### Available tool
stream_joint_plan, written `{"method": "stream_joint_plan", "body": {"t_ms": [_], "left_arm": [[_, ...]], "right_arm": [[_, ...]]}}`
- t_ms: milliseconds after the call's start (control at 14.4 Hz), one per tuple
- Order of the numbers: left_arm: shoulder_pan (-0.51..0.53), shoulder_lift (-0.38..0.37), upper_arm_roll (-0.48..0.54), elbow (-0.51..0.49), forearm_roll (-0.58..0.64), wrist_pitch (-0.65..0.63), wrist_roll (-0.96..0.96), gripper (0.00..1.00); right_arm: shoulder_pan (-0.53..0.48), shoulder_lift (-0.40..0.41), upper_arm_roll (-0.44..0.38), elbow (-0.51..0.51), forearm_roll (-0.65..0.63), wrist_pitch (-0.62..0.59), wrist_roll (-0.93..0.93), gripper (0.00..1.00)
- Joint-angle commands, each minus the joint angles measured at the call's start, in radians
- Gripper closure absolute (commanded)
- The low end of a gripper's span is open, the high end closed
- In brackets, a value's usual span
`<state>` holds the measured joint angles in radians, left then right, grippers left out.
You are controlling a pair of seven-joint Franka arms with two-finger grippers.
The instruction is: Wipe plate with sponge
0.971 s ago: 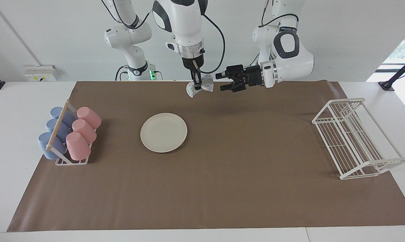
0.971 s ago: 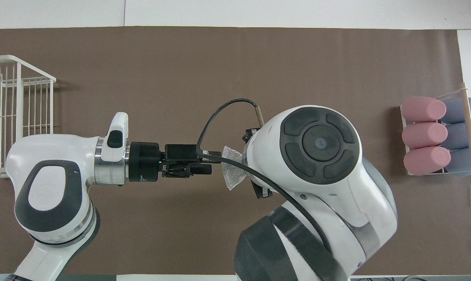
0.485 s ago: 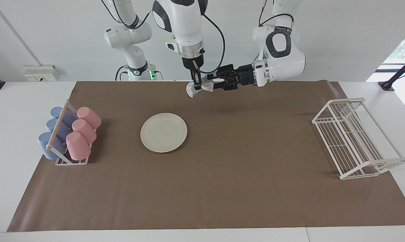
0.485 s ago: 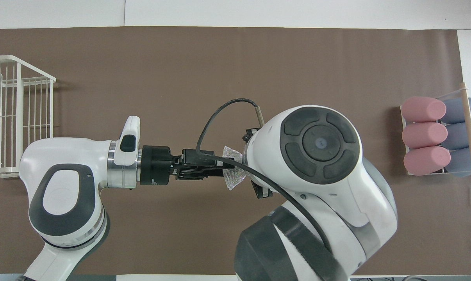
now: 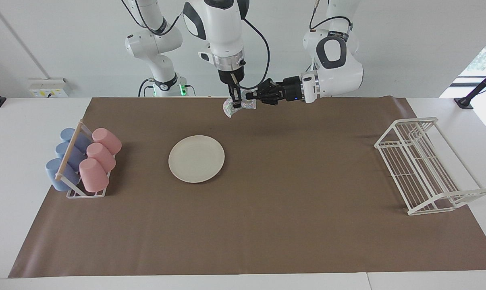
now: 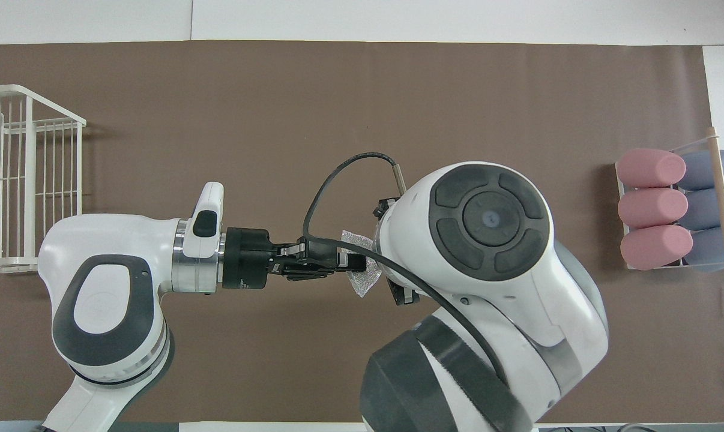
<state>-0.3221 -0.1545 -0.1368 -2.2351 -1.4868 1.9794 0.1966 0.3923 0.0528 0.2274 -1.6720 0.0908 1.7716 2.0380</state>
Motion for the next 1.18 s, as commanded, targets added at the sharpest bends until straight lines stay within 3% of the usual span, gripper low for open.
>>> {"method": "stream_joint_plan", "body": {"t_ms": [0,69,139,208,416,555,832,1109], "left_arm": [[-0.020,-0.016,0.013,-0.031,-0.013,0.016,-0.016,1.00],[-0.020,-0.017,0.013,-0.031,-0.013,0.016,-0.017,1.00],[-0.018,-0.017,0.013,-0.031,-0.013,0.016,-0.019,1.00],[-0.017,-0.017,0.013,-0.031,-0.013,0.012,-0.019,1.00],[-0.014,-0.017,0.016,-0.031,-0.013,0.013,-0.020,1.00],[-0.009,-0.017,0.019,-0.031,-0.013,0.010,-0.026,1.00],[0.053,-0.023,0.022,-0.021,0.038,0.009,-0.107,1.00],[0.123,-0.020,0.022,0.025,0.271,0.003,-0.236,1.00]], "right_arm": [[-0.017,-0.007,0.010,-0.002,-0.016,0.005,0.001,1.00],[-0.017,-0.007,0.010,-0.002,-0.016,0.003,-0.011,0.88],[-0.015,-0.007,0.010,-0.002,-0.017,0.003,-0.022,0.57],[-0.017,-0.008,0.010,-0.002,-0.017,0.003,-0.025,0.01],[-0.033,-0.028,0.003,-0.005,-0.017,0.000,-0.073,0.00],[-0.062,-0.050,0.003,-0.009,-0.017,-0.009,-0.213,0.00],[-0.170,-0.102,0.003,-0.041,-0.017,-0.070,-0.748,0.00],[-0.283,-0.113,0.001,-0.048,-0.017,-0.147,-1.219,0.00]]}}
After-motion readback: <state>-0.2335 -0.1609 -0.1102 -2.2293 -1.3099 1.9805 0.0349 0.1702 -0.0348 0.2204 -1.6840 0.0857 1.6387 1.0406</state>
